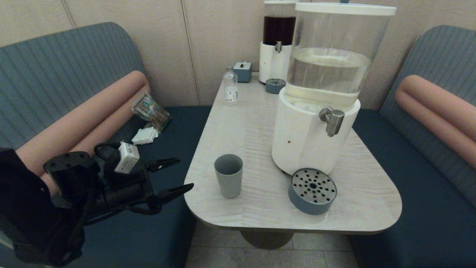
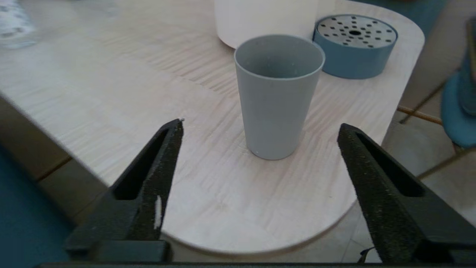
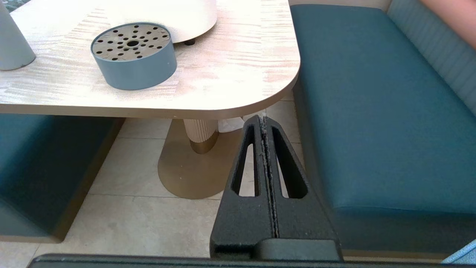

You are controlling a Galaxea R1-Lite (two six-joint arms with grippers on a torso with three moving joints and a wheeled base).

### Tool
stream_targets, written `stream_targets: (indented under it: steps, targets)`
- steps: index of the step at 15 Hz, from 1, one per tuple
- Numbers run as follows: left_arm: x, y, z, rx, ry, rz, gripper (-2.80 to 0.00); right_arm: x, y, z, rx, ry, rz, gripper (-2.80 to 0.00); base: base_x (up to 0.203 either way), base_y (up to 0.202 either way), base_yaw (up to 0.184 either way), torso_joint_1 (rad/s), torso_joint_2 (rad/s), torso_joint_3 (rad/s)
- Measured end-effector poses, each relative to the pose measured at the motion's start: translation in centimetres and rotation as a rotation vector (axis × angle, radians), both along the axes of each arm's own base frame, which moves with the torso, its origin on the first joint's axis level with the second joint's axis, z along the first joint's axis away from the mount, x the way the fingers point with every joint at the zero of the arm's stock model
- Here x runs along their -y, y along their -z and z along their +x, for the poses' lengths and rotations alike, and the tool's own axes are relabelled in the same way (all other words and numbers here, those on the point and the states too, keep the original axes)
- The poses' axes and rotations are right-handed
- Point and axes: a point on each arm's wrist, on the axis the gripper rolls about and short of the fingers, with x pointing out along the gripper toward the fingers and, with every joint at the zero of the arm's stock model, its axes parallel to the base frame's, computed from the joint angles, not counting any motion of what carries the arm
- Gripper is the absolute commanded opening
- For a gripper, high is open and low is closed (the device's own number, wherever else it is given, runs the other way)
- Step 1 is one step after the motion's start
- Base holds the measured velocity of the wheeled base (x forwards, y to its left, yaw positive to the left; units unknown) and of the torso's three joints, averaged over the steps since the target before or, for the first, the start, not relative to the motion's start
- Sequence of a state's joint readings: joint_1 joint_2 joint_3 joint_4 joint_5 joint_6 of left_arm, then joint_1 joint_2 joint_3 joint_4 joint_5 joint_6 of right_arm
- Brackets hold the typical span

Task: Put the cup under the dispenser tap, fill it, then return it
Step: Pick up the cup

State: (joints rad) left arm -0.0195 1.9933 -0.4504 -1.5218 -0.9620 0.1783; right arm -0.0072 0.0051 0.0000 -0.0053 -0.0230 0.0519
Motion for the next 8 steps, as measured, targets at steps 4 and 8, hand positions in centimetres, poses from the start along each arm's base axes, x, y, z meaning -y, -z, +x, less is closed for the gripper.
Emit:
stream_targets:
  steps: [4,8]
  targets:
    - [1.0,1.8,2.4,-0.018,0.078,-0.001,0.0,0.0,0.0,0.0,0.002,0.0,0.0,-2.8,0.0,0.0,0.0,0.0,0.0,0.0]
    - [2.7,3.4,5.1,-0.016,0.119,-0.006,0.0,0.0,0.0,0.0,0.0,-0.001,0.0,-2.8,0.0,0.0,0.0,0.0,0.0,0.0]
